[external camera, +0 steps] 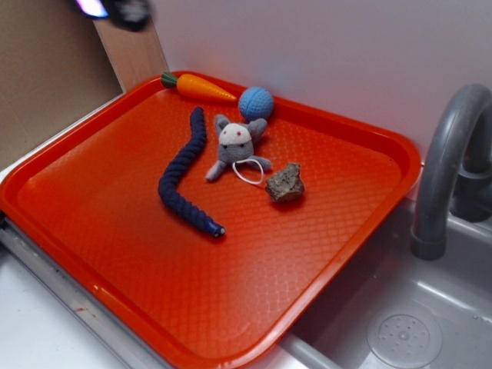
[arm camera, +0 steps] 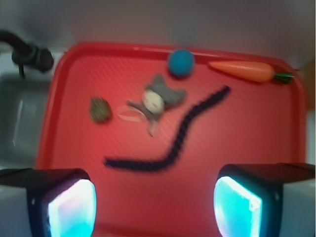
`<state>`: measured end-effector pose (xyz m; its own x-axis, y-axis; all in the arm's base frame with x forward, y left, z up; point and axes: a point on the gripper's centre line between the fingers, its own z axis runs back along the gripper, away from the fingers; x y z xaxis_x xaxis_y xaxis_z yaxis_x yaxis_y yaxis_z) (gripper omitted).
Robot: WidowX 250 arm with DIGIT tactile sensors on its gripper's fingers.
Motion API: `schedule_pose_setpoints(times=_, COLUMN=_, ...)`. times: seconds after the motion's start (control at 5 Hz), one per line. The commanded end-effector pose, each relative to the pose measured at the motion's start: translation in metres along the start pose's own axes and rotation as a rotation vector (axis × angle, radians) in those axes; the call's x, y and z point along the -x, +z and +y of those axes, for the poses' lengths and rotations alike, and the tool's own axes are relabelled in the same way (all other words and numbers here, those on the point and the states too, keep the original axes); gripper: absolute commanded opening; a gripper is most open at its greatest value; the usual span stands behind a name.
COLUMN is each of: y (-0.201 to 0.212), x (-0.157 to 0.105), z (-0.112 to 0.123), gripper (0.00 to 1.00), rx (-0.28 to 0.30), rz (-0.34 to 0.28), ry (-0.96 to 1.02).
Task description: Grab the rock.
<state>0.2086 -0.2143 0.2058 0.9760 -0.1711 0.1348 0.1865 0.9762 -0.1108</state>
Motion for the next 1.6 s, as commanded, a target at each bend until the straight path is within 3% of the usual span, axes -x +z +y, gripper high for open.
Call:
schedule_pose_setpoints(times=0.0, y=-0.043, x=-0.033, z=-0.073, gripper=1.0, rx=-0.003, rz=0.041, ry=-0.003)
schedule_pose_setpoints(times=0.6, y=-0.123, x=-0.029, z=-0.067, gripper=1.0, rx=-0.124, rz=0.136, ry=-0.012)
schedule_pose_setpoints(times=1.0, y=-0.171, x=-0.042, z=-0.087, gripper=1.0, rx=-0.042, rz=0.197, ry=-0.054)
schedule_pose_setpoints(times=1.2, y=-0.182, x=-0.041, z=-0.09, gripper=0.95, rx=-0.078, rz=0.232, ry=-0.075)
schedule_pose_setpoints(times=1.4, y=-0.18, x=-0.036, z=-0.086, gripper=0.0, rx=-0.1, rz=0.214, ry=-0.058)
